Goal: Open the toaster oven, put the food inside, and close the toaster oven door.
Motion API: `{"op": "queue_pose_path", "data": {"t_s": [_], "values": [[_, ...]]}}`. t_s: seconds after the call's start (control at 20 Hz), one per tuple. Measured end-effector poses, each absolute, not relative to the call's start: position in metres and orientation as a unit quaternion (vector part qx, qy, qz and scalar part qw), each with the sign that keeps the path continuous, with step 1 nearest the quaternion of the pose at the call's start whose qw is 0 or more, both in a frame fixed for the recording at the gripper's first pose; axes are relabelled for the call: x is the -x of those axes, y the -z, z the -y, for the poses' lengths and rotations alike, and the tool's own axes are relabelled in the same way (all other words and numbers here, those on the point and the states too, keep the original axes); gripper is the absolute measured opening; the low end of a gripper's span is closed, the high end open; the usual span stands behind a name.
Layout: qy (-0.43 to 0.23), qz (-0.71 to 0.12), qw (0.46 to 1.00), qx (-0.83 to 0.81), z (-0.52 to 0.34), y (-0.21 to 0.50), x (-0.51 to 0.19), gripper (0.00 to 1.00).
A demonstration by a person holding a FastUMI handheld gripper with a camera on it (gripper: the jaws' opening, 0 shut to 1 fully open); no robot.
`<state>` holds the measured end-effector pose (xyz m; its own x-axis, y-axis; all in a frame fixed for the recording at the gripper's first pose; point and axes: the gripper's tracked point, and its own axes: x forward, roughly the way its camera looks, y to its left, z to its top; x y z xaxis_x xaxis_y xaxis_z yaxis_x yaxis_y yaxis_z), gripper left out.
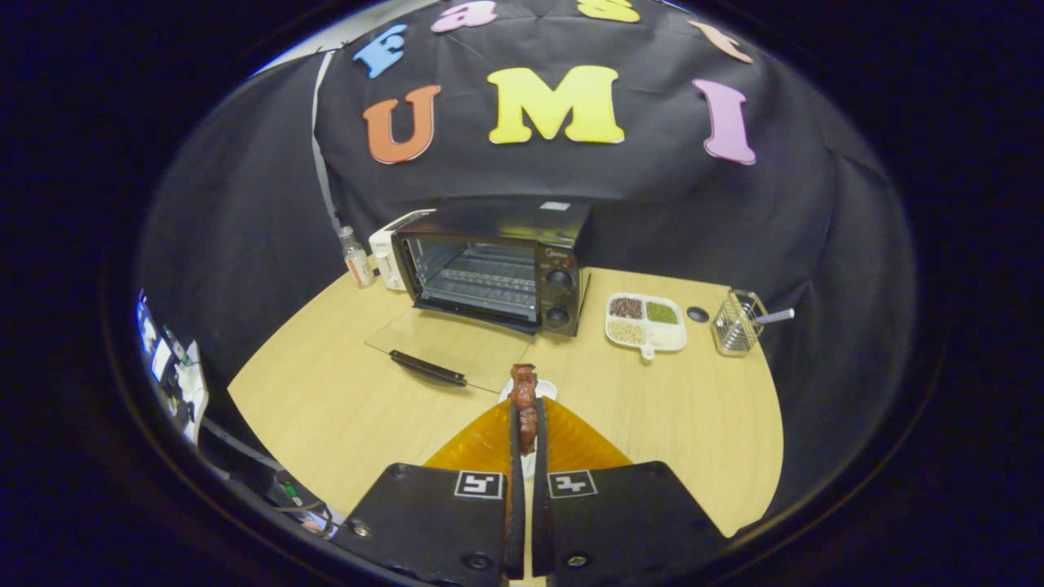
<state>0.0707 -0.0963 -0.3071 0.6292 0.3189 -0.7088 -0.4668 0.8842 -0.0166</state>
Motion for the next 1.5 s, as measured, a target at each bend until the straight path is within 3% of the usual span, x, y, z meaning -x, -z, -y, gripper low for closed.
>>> {"op": "queue_pose_path", "data": {"t_s": [0.5,0.95,1.5], "values": [[-0.2,-0.297,0.928,0.101,-0.013,0.312,-0.097,0.07],[-0.125,-0.289,0.945,-0.086,-0.058,0.365,-0.175,0.07],[-0.087,-0.286,0.841,-0.45,-0.092,0.427,-0.275,0.07]]}}
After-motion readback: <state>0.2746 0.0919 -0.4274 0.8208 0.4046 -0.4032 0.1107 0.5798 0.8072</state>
